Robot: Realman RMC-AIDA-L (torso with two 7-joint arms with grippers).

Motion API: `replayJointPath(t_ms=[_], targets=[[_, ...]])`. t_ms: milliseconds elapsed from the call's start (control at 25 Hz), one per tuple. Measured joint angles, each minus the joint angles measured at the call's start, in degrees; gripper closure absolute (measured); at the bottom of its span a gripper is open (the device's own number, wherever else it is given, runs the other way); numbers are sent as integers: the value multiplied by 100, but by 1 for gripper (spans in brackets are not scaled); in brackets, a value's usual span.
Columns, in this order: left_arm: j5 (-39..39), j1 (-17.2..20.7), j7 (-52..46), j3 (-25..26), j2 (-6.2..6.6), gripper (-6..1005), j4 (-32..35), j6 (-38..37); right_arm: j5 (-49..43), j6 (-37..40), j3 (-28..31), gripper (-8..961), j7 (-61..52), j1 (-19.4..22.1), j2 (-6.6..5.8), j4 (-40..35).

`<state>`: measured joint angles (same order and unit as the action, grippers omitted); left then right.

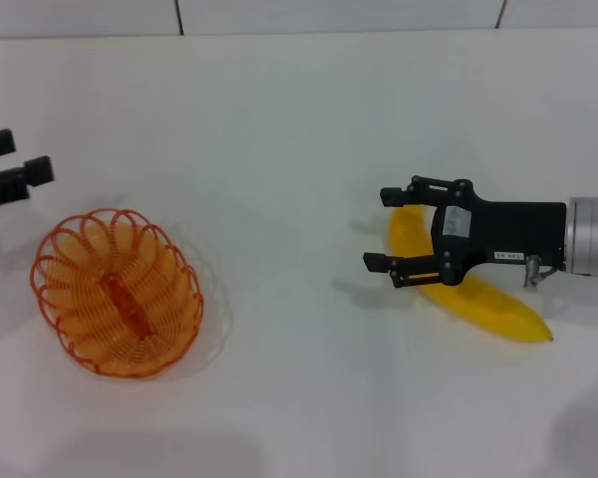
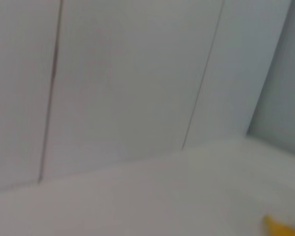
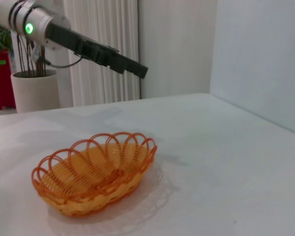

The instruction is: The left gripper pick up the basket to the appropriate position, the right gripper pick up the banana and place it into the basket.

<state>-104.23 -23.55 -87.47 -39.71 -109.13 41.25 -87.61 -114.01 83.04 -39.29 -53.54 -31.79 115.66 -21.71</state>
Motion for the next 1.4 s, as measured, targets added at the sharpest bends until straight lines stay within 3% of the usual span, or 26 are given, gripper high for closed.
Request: replayJointPath(t_ms=[40,80,160,240,320,440,560,720,1080,1400], targets=[[0,0,0,0,0,137,0,0,21,2,0,69,0,0,0,-2],[-706,-294,-809,1,278,137,251,-8,31,4,0,69,-3,-1,-1,-5],[-1204,-580,-1057,-15,463,136,309,-24,36,7,0,70,-12,-2,-1,-6],[-1739,-851,-1109,-40,550,136,317,-36,37,9,0,70,-18,-6,-6,-8],[-2357,-1133,-994,-41,538,136,327,-23,38,10,0,71,-19,-26,-6,-8],[-2963,-1376,-500,-39,349,136,368,-23,41,11,-16,72,-53,-64,-3,-8],[-3433,-1458,245,-56,-24,136,551,30,44,16,-17,72,-95,-76,-8,-7],[-3877,-1495,525,-29,-408,138,874,225,46,18,-9,73,-97,-83,-3,-7],[-3997,-1591,808,-39,-674,141,842,698,46,20,-8,76,-102,-108,9,-8],[-4018,-1675,817,-77,-702,153,651,851,46,19,-8,78,-153,-144,9,-7]])
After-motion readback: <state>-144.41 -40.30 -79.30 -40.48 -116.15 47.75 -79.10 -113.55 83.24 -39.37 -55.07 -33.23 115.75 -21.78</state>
